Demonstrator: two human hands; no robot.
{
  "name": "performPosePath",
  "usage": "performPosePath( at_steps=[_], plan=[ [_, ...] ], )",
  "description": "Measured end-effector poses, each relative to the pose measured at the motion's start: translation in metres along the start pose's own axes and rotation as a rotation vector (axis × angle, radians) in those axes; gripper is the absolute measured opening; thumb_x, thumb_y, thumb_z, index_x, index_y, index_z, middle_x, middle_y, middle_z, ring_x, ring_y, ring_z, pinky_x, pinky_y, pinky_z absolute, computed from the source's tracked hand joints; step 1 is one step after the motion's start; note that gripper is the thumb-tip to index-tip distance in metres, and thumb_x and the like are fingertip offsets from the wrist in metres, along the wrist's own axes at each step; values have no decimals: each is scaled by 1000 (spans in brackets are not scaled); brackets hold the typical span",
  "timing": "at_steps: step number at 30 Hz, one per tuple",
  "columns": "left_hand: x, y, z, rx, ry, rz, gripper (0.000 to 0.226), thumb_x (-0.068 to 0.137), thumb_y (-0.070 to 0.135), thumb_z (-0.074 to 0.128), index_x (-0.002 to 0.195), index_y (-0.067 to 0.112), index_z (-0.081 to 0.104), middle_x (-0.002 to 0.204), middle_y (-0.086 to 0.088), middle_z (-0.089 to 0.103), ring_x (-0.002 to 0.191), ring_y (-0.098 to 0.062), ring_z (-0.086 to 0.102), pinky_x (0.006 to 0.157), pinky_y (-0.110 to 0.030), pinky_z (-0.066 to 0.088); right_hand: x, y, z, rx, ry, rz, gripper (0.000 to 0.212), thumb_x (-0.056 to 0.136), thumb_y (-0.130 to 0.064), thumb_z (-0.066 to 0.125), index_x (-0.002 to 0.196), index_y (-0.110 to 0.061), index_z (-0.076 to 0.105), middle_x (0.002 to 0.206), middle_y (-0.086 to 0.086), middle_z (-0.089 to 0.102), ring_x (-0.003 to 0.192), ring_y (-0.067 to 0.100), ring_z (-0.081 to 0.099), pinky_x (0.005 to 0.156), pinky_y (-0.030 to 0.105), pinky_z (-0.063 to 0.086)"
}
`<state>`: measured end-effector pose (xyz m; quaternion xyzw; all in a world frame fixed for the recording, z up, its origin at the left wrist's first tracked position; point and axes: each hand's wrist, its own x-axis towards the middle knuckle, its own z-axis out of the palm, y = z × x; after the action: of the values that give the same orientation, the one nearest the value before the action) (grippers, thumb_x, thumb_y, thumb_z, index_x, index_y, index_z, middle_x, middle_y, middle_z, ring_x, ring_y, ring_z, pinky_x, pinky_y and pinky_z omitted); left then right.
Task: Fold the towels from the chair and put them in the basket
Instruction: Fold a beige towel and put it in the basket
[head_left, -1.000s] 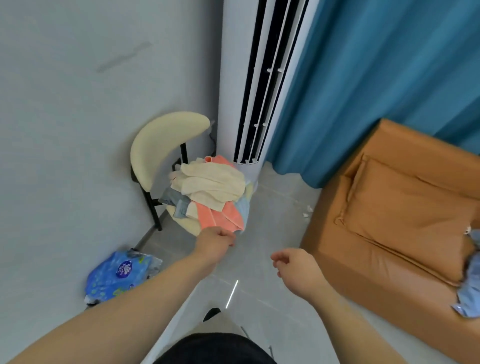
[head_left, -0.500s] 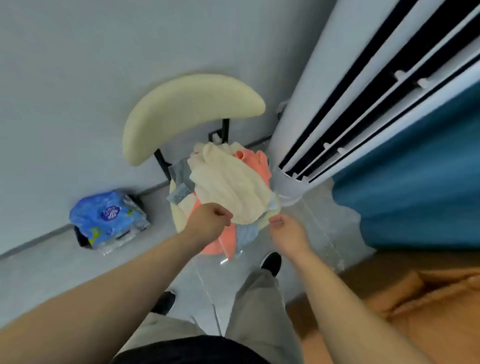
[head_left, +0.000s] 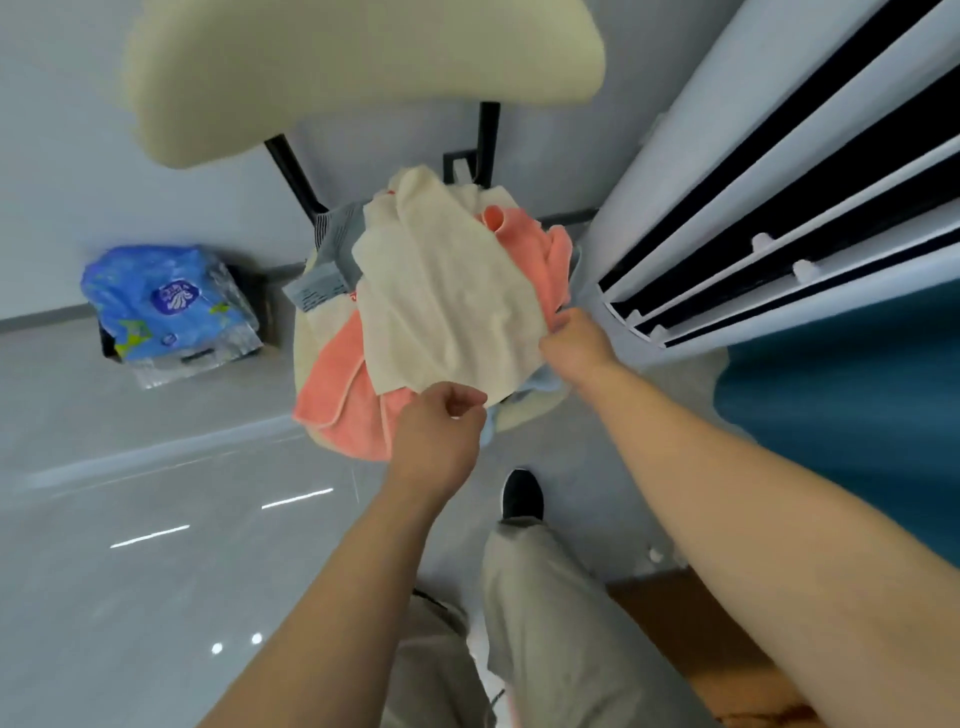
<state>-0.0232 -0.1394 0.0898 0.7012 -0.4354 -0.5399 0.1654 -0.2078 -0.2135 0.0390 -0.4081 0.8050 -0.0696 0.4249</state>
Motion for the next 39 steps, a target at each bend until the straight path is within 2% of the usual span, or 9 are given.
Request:
performPosePath(
  at_steps=[4,8,12,15,18,22,28,34,39],
  plan=[
    [47,-53,41,126,89,229,25,86,19,66,111,24,65,107,12,65,94,-14,61,86,-27,47,40,42,39,72,69,-109,17,82,-17,50,98,-19,55,88,1,57,85,24,55,60,30,36],
    [65,-97,74,123,243,364,34,84,18,66,118,19,63,116,5,63,100,-16,61,90,-28,47,40,67,58,83,190,-311,9,87,-17,57,78,-17,59,81,5,64,85,28,63,60,31,40],
    [30,-127,91,106,423,453,31,85,17,67,116,19,64,113,9,63,105,-10,57,84,-21,39,10,65,58,225,215,-647,22,95,-27,54,107,-12,65,82,-3,59,79,12,58,69,27,45],
    [-21,-131,91,85,563,435,26,85,17,69,110,22,63,105,11,64,96,-8,59,73,-15,38,-27,36,47,311,121,-819,33,95,-31,57,119,-9,63,92,-1,63,81,11,59,80,31,52],
    [-78,-124,83,60,670,357,26,85,25,72,109,22,62,101,10,64,89,-9,61,67,-13,39,-80,0,34,458,-89,-849,21,97,-22,57,113,-9,62,109,12,67,91,27,68,65,36,62],
    [-133,-108,61,122,787,382,49,83,37,75,124,19,56,114,5,64,102,-14,62,81,-26,43,-155,-39,10,598,-307,-1017,3,92,-19,58,91,-15,58,101,18,64,94,37,68,78,62,57],
    [-207,-101,28,29,1006,420,82,81,50,76,146,20,37,140,-1,52,119,-21,57,96,-36,48,-267,-57,-24,705,-458,-1254,28,91,-22,62,108,0,58,115,25,64,110,40,65,91,58,55],
    [-240,-127,10,-139,982,497,67,79,66,65,135,36,45,123,16,57,101,-5,63,87,-43,59,-317,-40,7,773,-623,-1328,13,96,-15,61,99,-3,59,104,26,64,102,41,68,91,58,55],
    [-226,-184,7,-326,868,461,89,69,87,57,141,35,44,136,13,56,117,-10,60,98,-45,54,-321,-27,75,691,-676,-1240,11,95,-19,63,90,-11,57,90,14,59,85,29,62,87,52,55]
  ],
)
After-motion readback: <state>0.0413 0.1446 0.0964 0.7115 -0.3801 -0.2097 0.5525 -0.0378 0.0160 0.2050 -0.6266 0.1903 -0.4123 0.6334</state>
